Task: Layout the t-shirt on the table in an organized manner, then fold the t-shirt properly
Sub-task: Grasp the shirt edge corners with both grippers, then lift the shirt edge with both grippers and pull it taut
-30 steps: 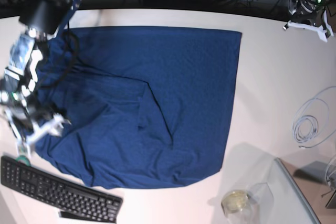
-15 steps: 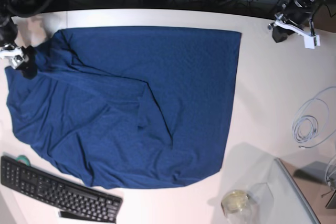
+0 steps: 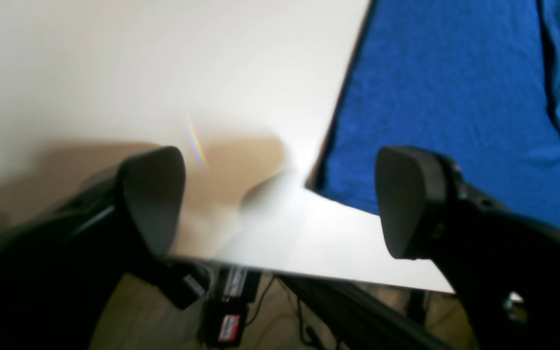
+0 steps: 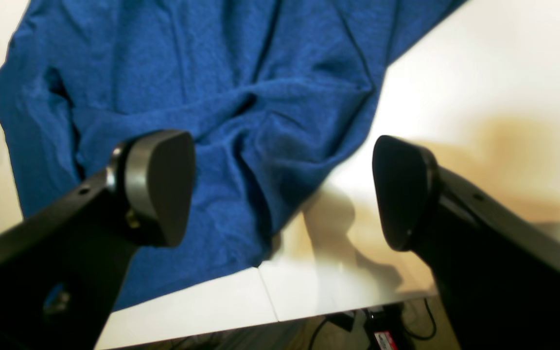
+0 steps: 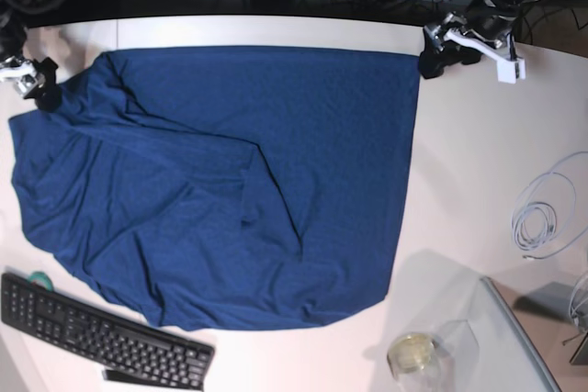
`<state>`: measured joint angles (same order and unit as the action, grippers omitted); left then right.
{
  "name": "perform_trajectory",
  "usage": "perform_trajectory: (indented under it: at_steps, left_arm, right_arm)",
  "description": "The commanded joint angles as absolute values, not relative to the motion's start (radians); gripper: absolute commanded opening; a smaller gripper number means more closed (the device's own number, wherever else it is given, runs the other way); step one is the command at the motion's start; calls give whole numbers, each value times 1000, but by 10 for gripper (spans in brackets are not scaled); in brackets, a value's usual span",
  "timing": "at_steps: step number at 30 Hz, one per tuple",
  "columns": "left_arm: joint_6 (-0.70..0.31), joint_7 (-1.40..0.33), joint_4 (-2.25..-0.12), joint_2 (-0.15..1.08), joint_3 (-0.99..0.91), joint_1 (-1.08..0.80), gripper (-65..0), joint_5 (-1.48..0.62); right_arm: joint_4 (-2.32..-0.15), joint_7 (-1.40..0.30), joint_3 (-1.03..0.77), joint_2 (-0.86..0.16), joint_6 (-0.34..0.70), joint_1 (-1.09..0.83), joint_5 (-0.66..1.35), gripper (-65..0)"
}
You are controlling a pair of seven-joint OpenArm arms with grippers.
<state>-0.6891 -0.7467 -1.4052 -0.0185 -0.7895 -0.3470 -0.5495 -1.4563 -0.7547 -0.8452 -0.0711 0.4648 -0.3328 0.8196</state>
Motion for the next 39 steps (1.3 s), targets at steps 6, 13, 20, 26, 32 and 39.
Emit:
perform_trajectory:
  at_steps: [6,13,20,26,32,39]
  left_arm:
    - [-698,-743,-1340,-12,-710,-318,-64,-558]
    - [-698,-743,-1299,-15,-650,-314,-69,-559]
    - [-698,-743,-1297,-35,-650,-321,-244,-556]
    - [-698,-743,-1297,-30,-657,-337,-434,-556]
    - [-698,-746,-1305,-27,-659,-340,-650,-558]
    - [-698,-751,-1307,-25,-661,-340,-650,-559]
  right_arm:
    - [-1455,-740,-914,-84,518,-332,835,-114]
    - [-1455,-740,-951,-84,524,-334,835,-114]
    - [-1454,-740,-951,-84,524,-334,835,-114]
    - [-1346,-746,-932,-107,535,-318,835,-114]
    - [-1293,-742,-852,-110,575,-312,835,-114]
    - [-1205,-740,-839,-108,575,-278,835,-114]
